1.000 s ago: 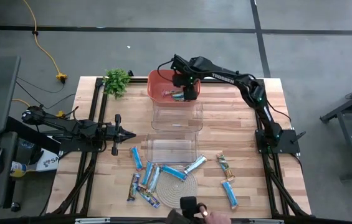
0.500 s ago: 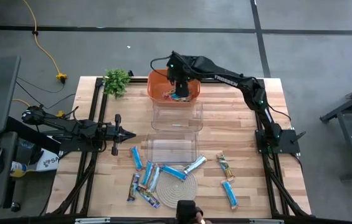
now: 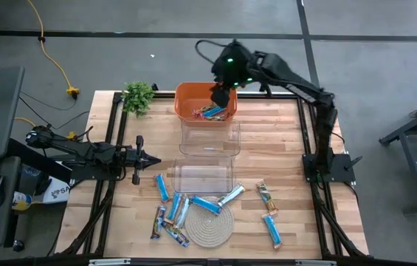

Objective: Pick and place Granola Bars by type
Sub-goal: Put the yellow granola bar into the top transparent bin

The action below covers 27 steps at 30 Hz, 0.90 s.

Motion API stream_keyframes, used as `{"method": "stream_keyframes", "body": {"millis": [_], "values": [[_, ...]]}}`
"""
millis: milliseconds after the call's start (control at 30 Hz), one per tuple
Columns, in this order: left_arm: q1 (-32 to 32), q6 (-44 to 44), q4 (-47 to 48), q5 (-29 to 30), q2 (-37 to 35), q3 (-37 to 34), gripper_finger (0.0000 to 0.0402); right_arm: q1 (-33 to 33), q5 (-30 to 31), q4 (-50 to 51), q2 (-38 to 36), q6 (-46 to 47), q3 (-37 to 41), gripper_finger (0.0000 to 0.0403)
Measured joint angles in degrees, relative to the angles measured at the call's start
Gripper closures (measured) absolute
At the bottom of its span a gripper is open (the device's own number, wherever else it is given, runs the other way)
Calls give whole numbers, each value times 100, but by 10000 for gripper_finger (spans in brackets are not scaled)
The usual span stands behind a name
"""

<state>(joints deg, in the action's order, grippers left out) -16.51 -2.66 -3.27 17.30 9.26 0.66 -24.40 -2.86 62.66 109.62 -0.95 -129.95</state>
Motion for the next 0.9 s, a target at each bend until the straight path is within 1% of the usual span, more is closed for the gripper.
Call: {"method": "stream_keyframes", "body": {"millis": [233, 367, 533, 667, 833, 900], "values": [[-1, -1, 2, -4, 0, 0, 394, 323, -1086, 620, -717, 1074, -4, 219], [-2, 0, 2, -9, 0, -2, 394, 654, -1458, 1183, -1016, 1552, -4, 219], [-2, -1, 0, -15, 0, 0, 394, 1297, -1470, 2005, -1174, 2157, -4, 219], [0, 0, 0, -15, 0, -2, 394, 1946, -1406, 2676, -1180, 2856, -4, 219], [-2, -1, 1, -15, 0, 0, 394, 2855, -1096, 2714, -1224, 3716, 255, 219], [0, -2, 1, -15, 0, 0, 394, 3160, -1059, 2722, -1250, 4123, 489, 219]]}}
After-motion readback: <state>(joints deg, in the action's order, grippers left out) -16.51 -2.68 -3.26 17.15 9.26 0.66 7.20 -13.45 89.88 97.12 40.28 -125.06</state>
